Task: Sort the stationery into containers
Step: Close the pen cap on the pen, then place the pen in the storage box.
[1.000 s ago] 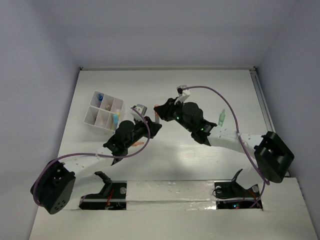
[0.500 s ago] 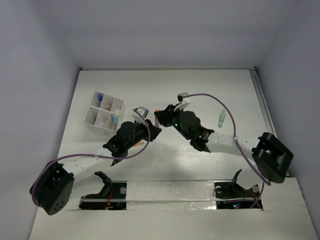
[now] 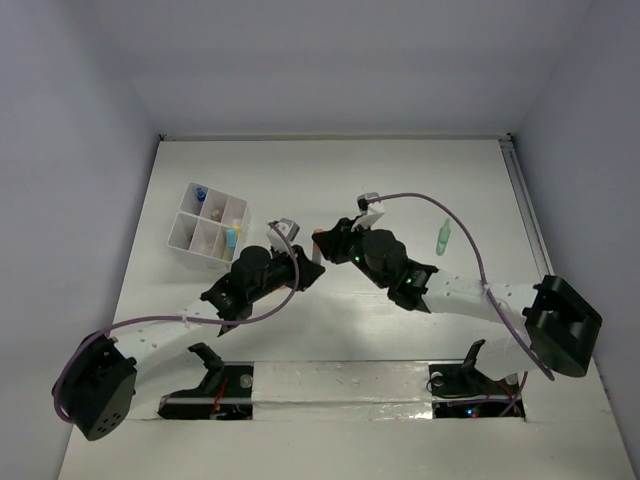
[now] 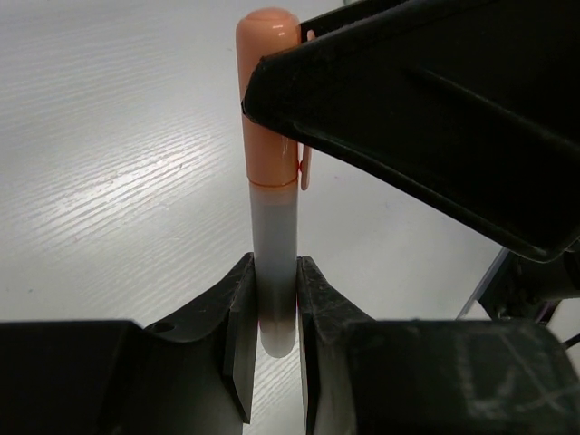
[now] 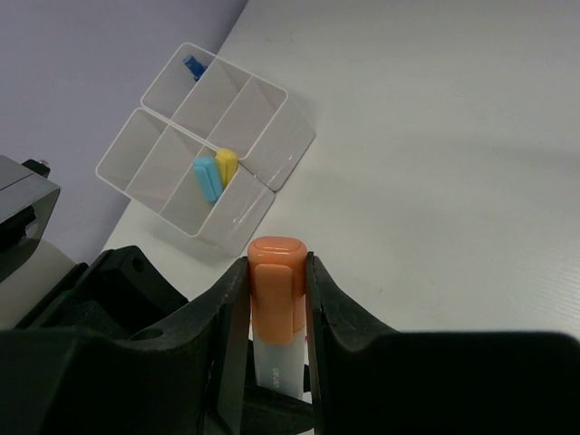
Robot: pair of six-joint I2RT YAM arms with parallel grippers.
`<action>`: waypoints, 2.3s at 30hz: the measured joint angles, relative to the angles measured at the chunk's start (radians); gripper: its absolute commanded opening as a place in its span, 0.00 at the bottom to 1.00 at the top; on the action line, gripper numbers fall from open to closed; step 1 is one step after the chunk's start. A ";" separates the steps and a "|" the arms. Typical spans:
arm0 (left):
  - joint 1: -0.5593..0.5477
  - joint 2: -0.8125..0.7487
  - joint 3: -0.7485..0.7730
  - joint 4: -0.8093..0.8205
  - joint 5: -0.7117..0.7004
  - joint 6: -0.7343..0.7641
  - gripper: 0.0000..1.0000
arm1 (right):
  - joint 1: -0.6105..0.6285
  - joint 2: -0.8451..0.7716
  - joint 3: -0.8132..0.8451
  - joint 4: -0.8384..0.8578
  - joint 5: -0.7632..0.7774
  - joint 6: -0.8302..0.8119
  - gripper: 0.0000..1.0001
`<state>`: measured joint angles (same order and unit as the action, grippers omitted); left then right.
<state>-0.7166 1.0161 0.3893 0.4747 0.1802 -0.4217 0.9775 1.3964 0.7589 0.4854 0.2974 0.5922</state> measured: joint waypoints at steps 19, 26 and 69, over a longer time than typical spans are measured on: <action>-0.018 -0.004 0.196 -0.295 0.036 0.007 0.00 | -0.002 -0.075 -0.093 0.105 -0.002 0.097 0.00; -0.024 0.004 0.258 -0.417 0.037 0.029 0.00 | 0.032 -0.074 -0.125 0.151 0.077 0.154 0.00; 0.025 -0.640 0.443 -0.587 -0.500 0.257 0.99 | 0.051 0.875 0.974 0.083 -0.243 -0.224 0.00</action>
<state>-0.6918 0.3756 0.8322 -0.1123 -0.3199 -0.1650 1.0283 2.2719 1.7325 0.5686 0.0540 0.3687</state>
